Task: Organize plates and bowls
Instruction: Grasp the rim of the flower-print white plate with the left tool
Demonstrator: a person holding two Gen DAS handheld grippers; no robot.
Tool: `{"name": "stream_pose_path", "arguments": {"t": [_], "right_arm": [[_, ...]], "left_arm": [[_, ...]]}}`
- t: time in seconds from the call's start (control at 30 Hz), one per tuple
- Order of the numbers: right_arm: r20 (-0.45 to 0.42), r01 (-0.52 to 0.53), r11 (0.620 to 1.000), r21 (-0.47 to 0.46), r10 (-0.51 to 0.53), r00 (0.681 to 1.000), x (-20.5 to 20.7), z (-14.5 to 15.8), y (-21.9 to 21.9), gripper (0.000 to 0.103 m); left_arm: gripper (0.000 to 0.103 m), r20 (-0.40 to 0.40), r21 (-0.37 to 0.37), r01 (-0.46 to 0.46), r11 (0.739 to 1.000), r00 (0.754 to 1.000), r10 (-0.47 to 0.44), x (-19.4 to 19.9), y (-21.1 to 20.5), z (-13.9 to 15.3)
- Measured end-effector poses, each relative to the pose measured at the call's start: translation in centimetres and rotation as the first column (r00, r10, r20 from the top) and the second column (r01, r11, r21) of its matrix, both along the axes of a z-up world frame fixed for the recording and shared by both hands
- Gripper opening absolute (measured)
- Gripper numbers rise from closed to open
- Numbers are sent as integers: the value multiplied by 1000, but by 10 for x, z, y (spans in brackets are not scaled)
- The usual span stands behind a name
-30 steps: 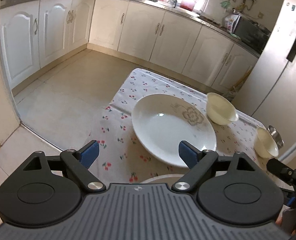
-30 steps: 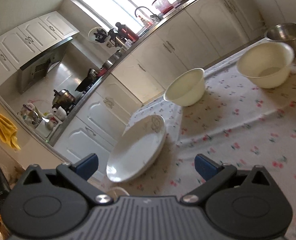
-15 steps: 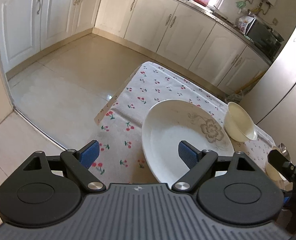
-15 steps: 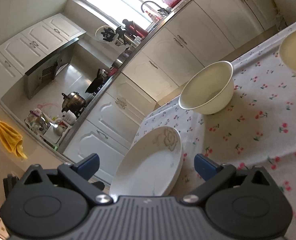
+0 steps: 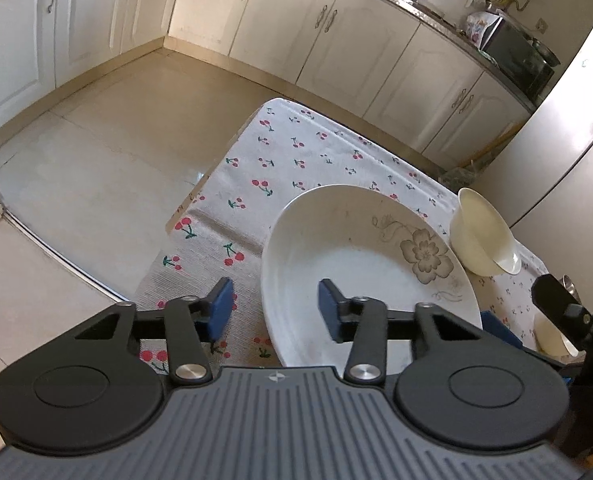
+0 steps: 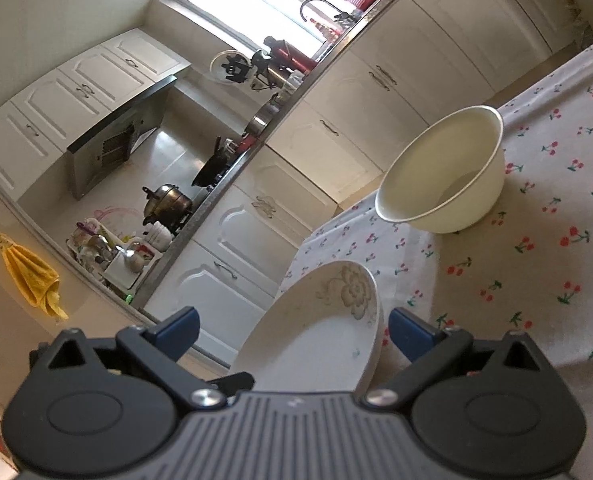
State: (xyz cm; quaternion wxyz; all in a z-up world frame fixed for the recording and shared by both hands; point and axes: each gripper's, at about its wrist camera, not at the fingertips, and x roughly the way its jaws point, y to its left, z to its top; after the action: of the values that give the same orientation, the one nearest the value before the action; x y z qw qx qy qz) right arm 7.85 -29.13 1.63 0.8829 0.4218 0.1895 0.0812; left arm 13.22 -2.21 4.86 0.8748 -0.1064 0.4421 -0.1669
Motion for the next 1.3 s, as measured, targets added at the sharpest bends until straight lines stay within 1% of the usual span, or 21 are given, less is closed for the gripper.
{"name": "stream_pose_path", "arguments": {"t": [0.03,0.23,0.4,0.53,0.8,1.03,1.3], "right_arm": [[0,-6,1000,5,6,1000,0,-1,0,101],[6,-26,1000,4,26,1000,1,1,3,102],[-1,-34,999,-6,34,999,1,3,4,102],[0,-31,999,-16,31,1000,1,5,5,102],[20,-32,999,-44,33,999,-6,13,9,102],[45,-24,997,-67,27,999,-19,20,9,102],[67,-5,997,-77,10,998,-38,30,11,101]], "left_arm": [[43,1,3,2,1000,1000,-2,0,0,0],[36,0,2,31,1000,1000,-31,3,-8,-2],[34,16,37,31,999,999,-32,0,-14,-1],[34,26,47,39,998,999,-40,-4,-14,1],[34,83,75,43,996,995,-49,-14,-16,14],[34,85,64,48,997,995,-53,-23,-14,16],[34,116,57,57,997,991,-63,-41,-14,26]]}}
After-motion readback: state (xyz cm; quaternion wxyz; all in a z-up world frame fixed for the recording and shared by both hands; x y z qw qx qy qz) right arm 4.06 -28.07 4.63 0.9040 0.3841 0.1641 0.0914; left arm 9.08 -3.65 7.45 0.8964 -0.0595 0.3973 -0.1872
